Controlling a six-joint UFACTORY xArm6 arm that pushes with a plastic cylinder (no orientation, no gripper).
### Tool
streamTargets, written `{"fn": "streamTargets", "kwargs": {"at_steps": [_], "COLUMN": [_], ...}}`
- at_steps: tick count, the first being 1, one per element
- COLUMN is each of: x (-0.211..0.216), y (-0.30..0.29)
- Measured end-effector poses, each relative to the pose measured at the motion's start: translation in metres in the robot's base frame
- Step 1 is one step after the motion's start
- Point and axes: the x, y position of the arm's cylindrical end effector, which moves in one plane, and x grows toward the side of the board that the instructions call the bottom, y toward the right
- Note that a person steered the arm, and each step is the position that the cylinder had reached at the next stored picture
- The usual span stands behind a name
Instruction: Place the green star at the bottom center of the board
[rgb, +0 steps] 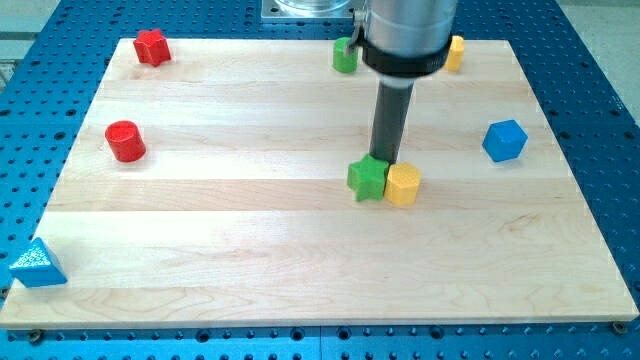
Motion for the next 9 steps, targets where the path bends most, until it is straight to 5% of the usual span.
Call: {"fn": "streamTargets", "kwargs": {"at_steps": [1,5,8,9], "x": [0.064,0.069,0.066,0.029], "y": [-0.058,-0.126,-0.076,-0.071]}}
